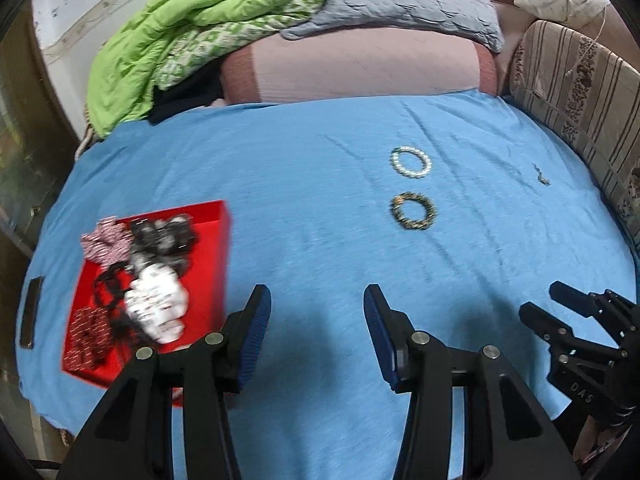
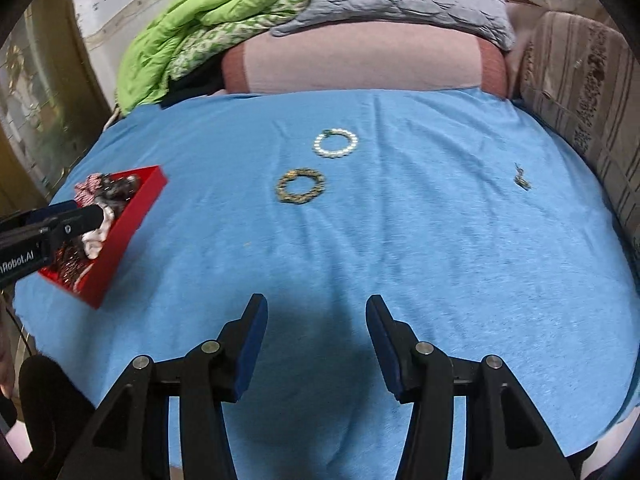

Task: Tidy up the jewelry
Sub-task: 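Move both open grippers back to the leopard-print and pearl bracelets, then grasp the leopard-print bracelet with the left gripper while the right gripper grasps the pearl bracelet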

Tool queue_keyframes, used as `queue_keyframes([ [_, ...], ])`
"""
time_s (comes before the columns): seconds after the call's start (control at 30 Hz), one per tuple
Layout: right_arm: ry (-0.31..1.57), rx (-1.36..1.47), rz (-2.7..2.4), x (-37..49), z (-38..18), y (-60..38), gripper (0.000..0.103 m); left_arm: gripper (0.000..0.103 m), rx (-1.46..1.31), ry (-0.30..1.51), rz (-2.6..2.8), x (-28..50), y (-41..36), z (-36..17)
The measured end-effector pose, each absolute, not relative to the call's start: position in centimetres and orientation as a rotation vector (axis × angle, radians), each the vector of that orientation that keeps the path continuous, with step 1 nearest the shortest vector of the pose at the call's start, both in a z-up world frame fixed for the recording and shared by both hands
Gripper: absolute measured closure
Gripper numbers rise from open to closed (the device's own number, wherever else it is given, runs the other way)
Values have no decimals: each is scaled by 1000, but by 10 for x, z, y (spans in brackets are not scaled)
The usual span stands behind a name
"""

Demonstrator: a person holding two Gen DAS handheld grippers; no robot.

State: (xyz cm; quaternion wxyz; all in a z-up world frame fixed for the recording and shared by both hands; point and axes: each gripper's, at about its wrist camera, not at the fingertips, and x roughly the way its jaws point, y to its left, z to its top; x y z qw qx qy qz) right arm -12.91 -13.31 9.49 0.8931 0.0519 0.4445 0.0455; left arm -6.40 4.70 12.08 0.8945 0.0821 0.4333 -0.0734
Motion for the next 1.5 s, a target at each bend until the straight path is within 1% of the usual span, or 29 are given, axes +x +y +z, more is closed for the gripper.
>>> queue_keyframes([
  [0.3,935,129,54,-83,89,-157,47,56,164,954,-192,-7,16,90],
  [0.47,954,150,50,-42,81,-167,47,57,105,1008,-214,30,9,70],
  [0.57,961,149,47,-13,73,-170,47,60,88,1008,-243,47,0,59],
  [0.63,964,137,42,3,69,-170,47,61,90,1013,-258,57,-8,51],
  [0.73,970,145,51,31,62,-171,47,69,96,1027,-268,70,-19,40],
  [0.8,975,154,54,52,58,-171,47,71,77,1043,-279,78,-24,33],
  [0.97,992,183,51,88,46,-171,47,71,52,1058,-298,87,-33,20],
  [1.13,1010,193,52,115,36,-172,47,71,55,1032,-303,91,-37,18],
  [1.3,1013,203,51,129,31,-173,47,71,34,1019,-304,94,-34,16],
  [1.5,1011,126,30,139,28,-162,47,71,57,988,-287,92,-41,13],
])
